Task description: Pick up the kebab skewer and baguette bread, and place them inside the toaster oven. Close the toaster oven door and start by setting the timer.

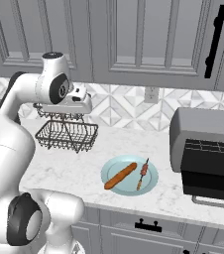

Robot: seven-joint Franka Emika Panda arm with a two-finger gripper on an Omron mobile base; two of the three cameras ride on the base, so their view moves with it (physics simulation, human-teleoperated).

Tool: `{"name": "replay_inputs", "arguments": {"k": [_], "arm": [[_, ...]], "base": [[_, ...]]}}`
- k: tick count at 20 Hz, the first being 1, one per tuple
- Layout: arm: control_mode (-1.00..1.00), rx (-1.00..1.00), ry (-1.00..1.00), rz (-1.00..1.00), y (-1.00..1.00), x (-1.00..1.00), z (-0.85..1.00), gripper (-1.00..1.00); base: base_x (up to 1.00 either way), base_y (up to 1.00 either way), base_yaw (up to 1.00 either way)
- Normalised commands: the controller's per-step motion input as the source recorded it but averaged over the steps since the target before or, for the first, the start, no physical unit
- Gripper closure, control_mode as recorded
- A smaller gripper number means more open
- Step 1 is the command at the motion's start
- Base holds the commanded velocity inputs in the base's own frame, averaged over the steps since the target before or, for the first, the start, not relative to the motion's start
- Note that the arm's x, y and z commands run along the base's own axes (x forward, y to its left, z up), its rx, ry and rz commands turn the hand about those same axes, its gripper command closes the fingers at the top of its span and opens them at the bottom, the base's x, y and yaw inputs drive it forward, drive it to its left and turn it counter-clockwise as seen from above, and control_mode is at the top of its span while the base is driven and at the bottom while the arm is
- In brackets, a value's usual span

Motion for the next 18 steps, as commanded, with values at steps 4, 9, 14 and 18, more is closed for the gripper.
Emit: {"name": "replay_inputs", "arguments": {"k": [4,9,14,18], "arm": [[-1.0,0.0,0.06,-0.05,0.0,-0.63,-0.02,-1.0],[-1.0,0.02,0.01,-0.2,-0.21,-1.0,-0.1,-1.0],[-1.0,0.01,0.02,-0.16,-0.38,-0.86,0.0,-1.0],[-1.0,0.0,-0.01,-0.05,0.07,-0.35,-0.04,-1.0]], "base": [[0.0,0.0,0.0],[0.0,0.0,0.0],[0.0,0.0,0.0],[0.0,0.0,0.0]]}}
